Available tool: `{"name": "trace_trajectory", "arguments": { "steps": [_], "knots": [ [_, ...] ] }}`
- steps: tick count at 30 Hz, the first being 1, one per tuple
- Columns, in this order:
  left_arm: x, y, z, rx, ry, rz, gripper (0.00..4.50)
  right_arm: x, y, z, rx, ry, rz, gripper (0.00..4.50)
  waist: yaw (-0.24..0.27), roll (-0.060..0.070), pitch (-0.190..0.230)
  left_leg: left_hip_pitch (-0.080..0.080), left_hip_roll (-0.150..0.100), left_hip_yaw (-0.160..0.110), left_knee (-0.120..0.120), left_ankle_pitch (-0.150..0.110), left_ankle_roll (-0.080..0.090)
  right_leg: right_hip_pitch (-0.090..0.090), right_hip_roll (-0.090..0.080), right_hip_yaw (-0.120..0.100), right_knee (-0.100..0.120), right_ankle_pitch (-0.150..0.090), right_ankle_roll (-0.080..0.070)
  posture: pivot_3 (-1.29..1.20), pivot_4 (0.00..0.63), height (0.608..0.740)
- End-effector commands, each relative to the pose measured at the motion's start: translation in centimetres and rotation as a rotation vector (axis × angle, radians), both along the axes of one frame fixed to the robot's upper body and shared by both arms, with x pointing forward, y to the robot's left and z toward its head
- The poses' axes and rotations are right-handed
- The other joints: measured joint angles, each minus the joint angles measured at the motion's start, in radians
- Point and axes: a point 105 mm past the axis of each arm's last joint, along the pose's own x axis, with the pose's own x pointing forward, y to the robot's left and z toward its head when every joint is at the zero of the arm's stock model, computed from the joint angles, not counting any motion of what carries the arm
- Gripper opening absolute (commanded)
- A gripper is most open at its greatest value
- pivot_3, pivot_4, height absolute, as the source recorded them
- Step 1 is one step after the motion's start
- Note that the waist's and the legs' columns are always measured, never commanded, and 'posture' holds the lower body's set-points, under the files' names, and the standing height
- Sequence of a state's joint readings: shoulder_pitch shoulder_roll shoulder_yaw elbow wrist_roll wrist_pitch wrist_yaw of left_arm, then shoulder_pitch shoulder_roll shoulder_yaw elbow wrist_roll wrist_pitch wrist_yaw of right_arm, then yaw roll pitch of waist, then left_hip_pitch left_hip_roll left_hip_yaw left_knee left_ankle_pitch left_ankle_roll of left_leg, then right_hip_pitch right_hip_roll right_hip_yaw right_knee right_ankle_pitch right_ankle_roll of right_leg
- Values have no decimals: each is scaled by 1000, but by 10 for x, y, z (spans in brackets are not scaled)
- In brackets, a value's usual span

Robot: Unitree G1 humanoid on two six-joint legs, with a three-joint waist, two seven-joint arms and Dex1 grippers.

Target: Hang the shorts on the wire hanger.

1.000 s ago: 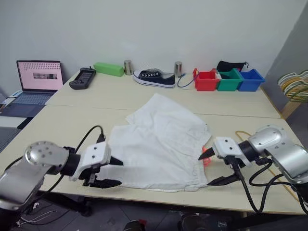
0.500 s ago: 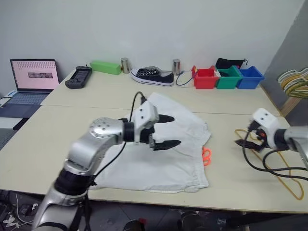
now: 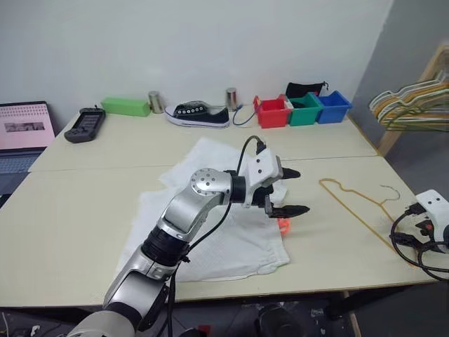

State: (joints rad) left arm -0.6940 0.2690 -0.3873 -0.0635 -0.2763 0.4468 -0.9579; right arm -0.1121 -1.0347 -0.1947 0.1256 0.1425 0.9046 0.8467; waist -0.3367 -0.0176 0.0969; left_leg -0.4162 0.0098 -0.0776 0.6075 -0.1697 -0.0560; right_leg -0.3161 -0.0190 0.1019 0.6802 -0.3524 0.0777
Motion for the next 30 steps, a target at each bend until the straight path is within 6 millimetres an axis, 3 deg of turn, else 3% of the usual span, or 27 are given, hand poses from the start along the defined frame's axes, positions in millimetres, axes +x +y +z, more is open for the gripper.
{"name": "trace_trajectory", "arguments": {
  "steps": [1, 6, 15, 25, 30],
  "knots": [
    [-4, -4, 9, -3, -53, -32, 4393, -1, -4, 8, 24, -6, -4, 4500, -4, 0, 0, 0, 0, 0, 0, 0, 0, 0, 0, 0, 0, 0, 0, -320, 53, 740],
    [-5, -4, 7, 5, -54, -39, 4393, -1, -9, -4, 47, 23, -14, 4500, -4, -1, 0, 0, 0, 0, 0, 0, 0, 1, 0, 0, -1, 0, 0, -312, 47, 740],
    [-5, -4, 8, 16, -59, -46, 4411, -6, -16, -25, 81, 104, 25, 2178, -4, -6, -3, 2, 0, -1, 2, 0, 0, 6, 0, -1, -5, 2, 3, -308, 33, 740],
    [-2, -2, 9, 21, -67, -43, 4411, 4, -3, -23, 64, 81, 131, 14, -4, -11, -6, 2, 0, -1, 2, 0, 0, 9, 0, -1, -7, 2, 3, -315, 30, 740],
    [6, 3, 13, 22, -80, -11, 4411, 20, 0, -8, 2, -5, 172, 14, -9, -11, -6, 2, 0, -1, 2, 0, 0, 9, 0, -1, -7, 2, 4, -318, 31, 740]
  ]
}}
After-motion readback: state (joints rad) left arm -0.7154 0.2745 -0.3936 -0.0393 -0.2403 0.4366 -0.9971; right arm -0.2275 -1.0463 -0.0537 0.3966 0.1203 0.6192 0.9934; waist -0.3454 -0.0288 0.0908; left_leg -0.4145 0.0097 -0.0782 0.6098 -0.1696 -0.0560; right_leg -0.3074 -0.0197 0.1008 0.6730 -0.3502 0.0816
